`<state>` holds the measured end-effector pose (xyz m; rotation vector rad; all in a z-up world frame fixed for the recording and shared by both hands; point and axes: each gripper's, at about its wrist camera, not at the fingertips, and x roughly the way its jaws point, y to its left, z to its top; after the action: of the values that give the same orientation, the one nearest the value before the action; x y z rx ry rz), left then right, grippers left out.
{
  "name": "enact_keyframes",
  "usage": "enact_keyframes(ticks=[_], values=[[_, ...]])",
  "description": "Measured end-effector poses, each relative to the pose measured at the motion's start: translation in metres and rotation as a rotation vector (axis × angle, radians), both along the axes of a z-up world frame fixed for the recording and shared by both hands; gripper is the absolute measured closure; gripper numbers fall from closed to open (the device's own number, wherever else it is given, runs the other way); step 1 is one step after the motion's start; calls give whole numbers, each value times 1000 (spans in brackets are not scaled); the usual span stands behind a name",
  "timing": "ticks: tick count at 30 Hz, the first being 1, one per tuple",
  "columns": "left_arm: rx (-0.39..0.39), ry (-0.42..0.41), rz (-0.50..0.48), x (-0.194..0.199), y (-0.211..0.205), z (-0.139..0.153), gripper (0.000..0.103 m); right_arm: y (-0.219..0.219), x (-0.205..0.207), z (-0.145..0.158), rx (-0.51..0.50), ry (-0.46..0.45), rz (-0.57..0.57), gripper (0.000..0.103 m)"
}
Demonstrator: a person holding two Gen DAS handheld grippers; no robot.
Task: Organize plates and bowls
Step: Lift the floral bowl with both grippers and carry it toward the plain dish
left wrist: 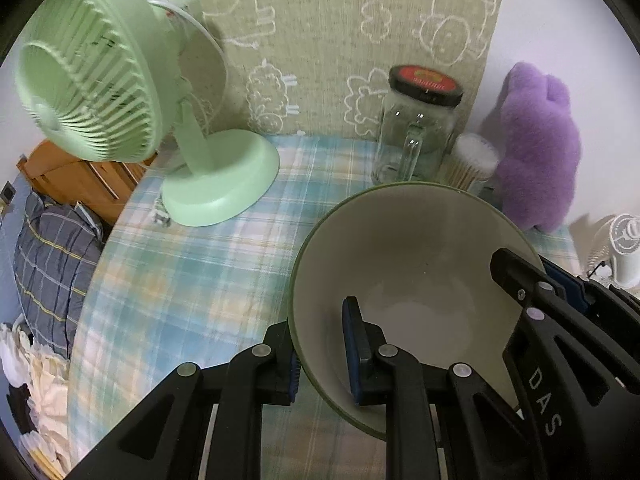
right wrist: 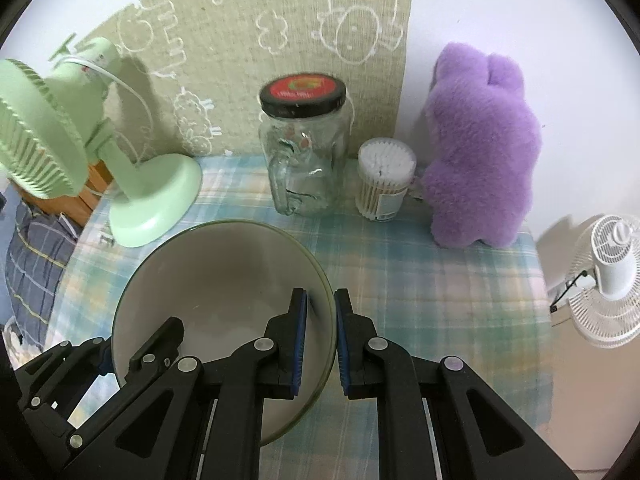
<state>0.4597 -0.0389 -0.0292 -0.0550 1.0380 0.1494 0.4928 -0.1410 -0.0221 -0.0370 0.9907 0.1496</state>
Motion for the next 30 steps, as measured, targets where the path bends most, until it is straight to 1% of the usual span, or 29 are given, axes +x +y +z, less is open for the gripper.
enact_keyframes(ticks=[4,9,13,16,20,24,30], values=[[10,-25,-12,-18,-1,17,87,-1,-22,19,4,-23,-13,86],[27,-67,-38,-45,0,45,87,-1,-50,40,21,-44,-29,86],[14,-96,-58,-63,4,61,87,-1,-75,62,17,-76,-57,86],[-23,-105,-67,-79,12,72,87,2,-94,77,2,-100,-71,86],[-7,-127,-74,-106,21,85,87,11,-121,92,-10,-121,-80,86],[12,-136,-83,-133,32,92,87,23,-152,101,2,-121,-81,86],[13,-130,-116,-170,42,91,87,38,-198,102,-5,-106,-97,86]])
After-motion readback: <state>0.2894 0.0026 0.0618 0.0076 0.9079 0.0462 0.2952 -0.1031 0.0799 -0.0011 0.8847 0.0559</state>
